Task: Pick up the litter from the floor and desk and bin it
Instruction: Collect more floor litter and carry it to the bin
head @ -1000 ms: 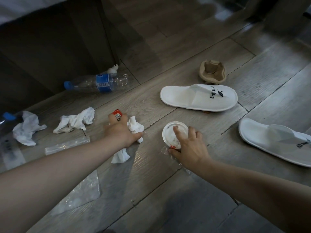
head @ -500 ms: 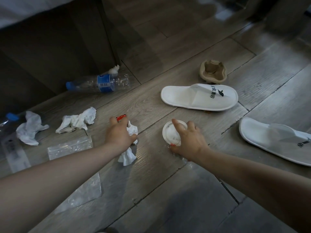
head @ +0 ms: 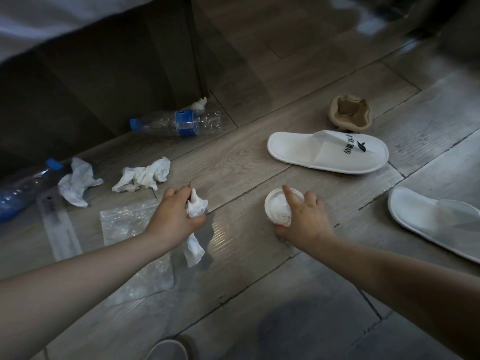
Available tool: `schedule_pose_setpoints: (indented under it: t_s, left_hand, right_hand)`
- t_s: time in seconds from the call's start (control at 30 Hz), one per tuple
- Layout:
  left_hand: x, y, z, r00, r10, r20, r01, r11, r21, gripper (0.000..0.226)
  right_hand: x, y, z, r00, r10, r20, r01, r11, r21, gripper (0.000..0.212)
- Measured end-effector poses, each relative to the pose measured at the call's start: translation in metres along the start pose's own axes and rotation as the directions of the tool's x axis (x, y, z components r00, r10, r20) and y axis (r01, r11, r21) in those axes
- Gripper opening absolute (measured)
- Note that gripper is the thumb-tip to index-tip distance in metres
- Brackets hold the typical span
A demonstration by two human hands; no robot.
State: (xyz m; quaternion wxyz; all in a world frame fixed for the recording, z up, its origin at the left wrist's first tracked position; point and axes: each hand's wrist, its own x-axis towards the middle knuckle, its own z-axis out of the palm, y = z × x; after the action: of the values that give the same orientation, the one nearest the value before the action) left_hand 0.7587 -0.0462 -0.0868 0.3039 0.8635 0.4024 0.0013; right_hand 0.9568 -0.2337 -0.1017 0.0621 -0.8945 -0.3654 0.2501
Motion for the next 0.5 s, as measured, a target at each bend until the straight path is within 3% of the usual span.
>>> schedule_pose_setpoints:
  t_s: [0.13, 0.23, 0.37, 0.5]
  left_hand:
    - [-0.024, -0.031, -0.023, 0.998, -0.033, -0.049, 0.041, 0.984, 0.174, 0.032]
    - [-0.035, -0.064, -0.026, 0.980, -0.198, -0.018, 0.194, 0.929, 0.314, 0.050]
    - [-0.041, -0.089, -0.022, 0.927, -0.375, 0.000, 0.357, 0.884, 0.301, 0.072]
    - [-0.040, -0.095, -0.018, 0.901, -0.433, 0.026, 0.397, 0.847, 0.352, 0.096]
  right_hand:
    - [-0.002, 0.000, 0.000, 1.000, 0.001, 0.014, -0.002, 1.000, 0.007, 0.102]
    - [-0.006, -0.004, 0.003, 1.000, -0.024, 0.006, 0.024, 1.000, -0.006, 0.103]
    - [-0.012, -0.012, 0.008, 0.998, -0.060, 0.028, 0.061, 0.998, -0.024, 0.104]
    - [-0.015, -0.016, 0.012, 0.998, -0.041, 0.038, 0.043, 0.998, -0.053, 0.108]
